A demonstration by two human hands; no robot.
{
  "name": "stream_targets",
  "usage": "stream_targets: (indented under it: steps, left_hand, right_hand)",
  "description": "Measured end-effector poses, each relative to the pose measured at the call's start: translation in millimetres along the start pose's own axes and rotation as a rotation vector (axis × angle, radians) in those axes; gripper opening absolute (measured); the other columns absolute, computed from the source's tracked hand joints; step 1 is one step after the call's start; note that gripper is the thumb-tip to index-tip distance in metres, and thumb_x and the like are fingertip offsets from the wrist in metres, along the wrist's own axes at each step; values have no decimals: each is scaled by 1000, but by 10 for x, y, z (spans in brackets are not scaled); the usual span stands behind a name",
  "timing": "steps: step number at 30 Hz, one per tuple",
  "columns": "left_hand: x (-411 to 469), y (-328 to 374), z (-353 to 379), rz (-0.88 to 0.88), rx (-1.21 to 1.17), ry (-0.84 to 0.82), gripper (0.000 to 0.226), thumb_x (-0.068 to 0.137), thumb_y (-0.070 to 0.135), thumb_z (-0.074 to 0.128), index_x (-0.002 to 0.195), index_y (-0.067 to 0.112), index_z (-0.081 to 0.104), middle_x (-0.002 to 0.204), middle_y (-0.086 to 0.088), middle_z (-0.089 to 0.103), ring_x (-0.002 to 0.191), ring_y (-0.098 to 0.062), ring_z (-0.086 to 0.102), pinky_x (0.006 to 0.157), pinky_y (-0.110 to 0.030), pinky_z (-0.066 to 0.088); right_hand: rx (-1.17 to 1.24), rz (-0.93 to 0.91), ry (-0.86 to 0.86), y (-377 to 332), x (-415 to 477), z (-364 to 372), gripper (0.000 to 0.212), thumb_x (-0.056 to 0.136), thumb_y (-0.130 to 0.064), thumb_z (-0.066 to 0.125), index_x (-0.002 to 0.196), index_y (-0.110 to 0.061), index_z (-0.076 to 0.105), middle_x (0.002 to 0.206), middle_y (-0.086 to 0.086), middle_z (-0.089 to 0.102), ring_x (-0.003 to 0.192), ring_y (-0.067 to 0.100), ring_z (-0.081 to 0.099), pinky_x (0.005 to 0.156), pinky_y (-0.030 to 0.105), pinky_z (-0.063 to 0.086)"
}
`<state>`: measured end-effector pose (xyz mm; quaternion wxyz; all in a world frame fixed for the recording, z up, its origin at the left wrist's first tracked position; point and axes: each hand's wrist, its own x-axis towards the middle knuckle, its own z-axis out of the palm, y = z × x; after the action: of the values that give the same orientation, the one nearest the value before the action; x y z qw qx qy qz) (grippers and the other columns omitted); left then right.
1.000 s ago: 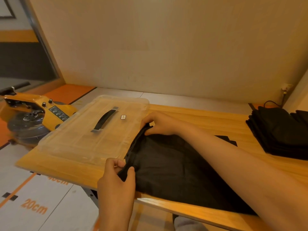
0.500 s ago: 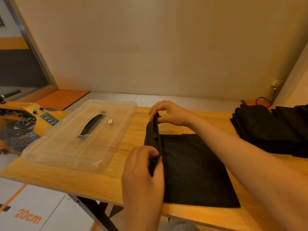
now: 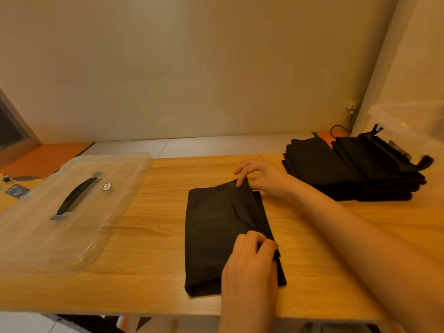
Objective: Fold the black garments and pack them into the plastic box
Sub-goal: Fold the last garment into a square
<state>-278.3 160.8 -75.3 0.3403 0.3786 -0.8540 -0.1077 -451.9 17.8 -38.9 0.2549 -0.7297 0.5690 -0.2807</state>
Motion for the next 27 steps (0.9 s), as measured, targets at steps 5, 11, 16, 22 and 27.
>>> stream_targets:
  steps: [5,11,16,22,27]
  left_hand:
    - [-39,-17,69,12,32,-50,36,49,19,92,76,27,72,78,14,58,68,-1,56,47,-12,45]
    - [-45,-48,-334,37,46,19,35,89,49,41,111,36,64,95,22,65,88,5,57,74,-20,52]
    - [97,-449,-467,-224,371,-229,91,76,65,-8,153,19,8,161,-2,10,148,-14,6,119,-33,10]
    - [-75,-717,-435,-208,366,-439,118,48,81,-37,150,25,-16,158,5,-21,139,-5,-26,114,-27,-15]
    - [-288,-759,-686,-62,235,-423,91,72,83,-11,148,33,-14,154,19,-24,137,8,-28,113,-17,-17]
  right_hand:
    - [-69,-9,23,59,-67,10,38,85,5,55,88,-28,72,126,-10,55,130,9,33,107,26,28]
    - [-331,24,125,-124,-216,-59,44,92,4,44,103,-29,71,138,-8,51,141,13,23,117,41,18]
    - [-443,-25,124,-615,-455,498,41,102,-34,36,141,-26,43,152,-7,35,144,12,16,117,38,11]
    - [-645,199,-121,-408,-502,669,56,102,-48,19,153,-28,6,161,-5,0,147,13,-5,118,39,-2]
    - [-595,79,37,-634,-963,557,58,102,-46,27,153,-27,8,161,-8,1,146,8,-8,118,33,-6]
